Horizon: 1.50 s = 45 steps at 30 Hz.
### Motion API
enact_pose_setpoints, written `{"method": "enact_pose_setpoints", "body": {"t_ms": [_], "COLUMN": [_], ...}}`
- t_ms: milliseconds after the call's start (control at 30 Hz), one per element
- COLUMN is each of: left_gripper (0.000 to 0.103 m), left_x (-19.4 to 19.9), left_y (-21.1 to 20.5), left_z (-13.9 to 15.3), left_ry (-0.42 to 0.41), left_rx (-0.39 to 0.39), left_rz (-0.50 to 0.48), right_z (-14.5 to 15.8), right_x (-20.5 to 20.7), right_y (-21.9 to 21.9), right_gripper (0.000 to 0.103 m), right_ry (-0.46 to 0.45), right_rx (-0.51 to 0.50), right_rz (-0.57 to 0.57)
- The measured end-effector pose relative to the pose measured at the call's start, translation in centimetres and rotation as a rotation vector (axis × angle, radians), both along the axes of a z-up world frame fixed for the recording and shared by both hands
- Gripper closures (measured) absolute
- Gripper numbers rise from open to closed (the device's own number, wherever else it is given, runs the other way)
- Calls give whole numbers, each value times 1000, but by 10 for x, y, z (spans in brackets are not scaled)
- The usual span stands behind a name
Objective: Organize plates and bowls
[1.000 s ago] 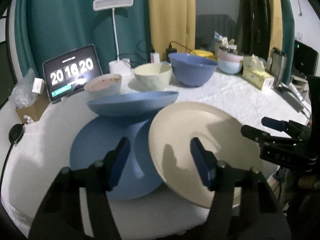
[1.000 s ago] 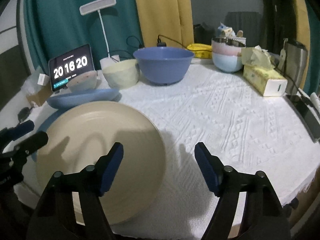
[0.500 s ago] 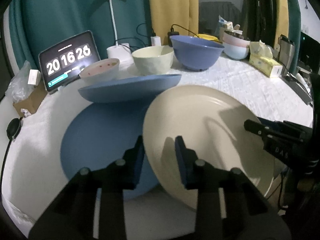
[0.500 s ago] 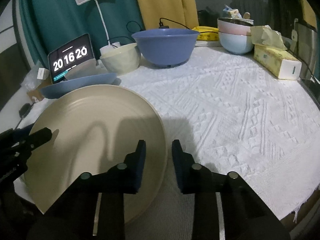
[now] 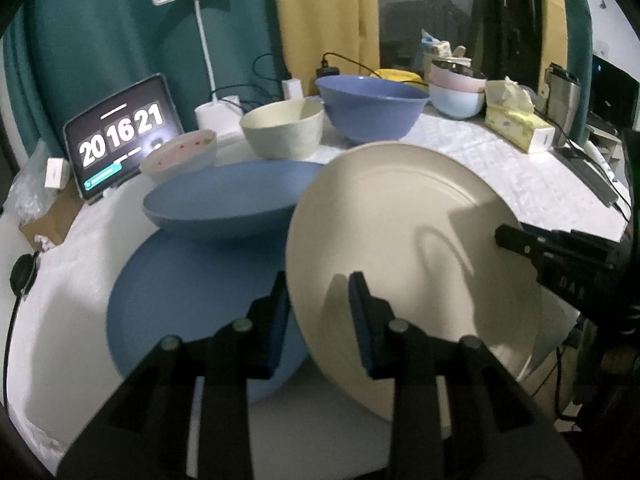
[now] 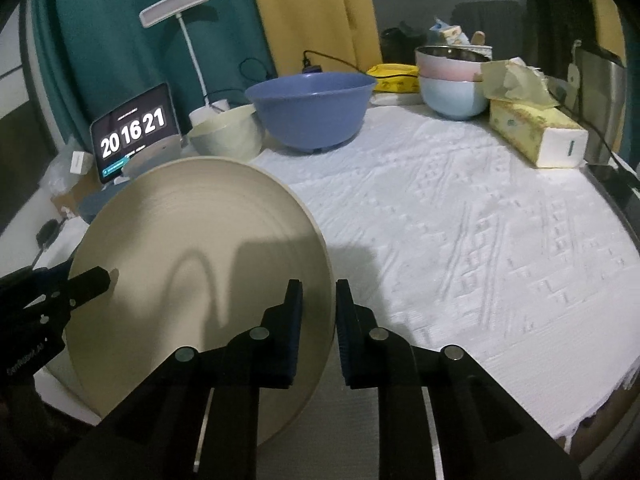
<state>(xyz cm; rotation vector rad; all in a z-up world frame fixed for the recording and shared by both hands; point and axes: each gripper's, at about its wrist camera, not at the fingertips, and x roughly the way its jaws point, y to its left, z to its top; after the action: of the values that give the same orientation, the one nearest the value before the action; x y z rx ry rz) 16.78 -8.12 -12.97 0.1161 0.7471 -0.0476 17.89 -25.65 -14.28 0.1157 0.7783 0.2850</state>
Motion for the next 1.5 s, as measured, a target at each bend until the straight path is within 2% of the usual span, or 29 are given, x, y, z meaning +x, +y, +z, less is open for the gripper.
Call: {"method": "enact_pose_setpoints", "body": {"t_ms": [600, 867, 1067, 1300, 1500], "left_gripper": [73, 73, 70, 66, 64], "left_x": [55, 79, 85, 70, 52], "left_y": [-58, -58, -53, -43, -31], "left_z": [2, -16, -21, -2, 24], "left_ry": [20, 101, 157, 78, -25], "left_rx": [13, 39, -2, -40, -84], "left_rz": [-93, -67, -68, -81, -95], "right_z": [8, 1, -4, 0, 22], "right_x": [36, 60, 66, 65, 60], "right_y": [-59, -58, -52, -49, -41], "right_gripper": [85, 85, 85, 84, 79], "right_ry": [-16, 29, 71, 61, 11], "right_rx": [-7, -22, -60, -95, -120], "right_rz": [-114, -99, -97, -136, -137]}}
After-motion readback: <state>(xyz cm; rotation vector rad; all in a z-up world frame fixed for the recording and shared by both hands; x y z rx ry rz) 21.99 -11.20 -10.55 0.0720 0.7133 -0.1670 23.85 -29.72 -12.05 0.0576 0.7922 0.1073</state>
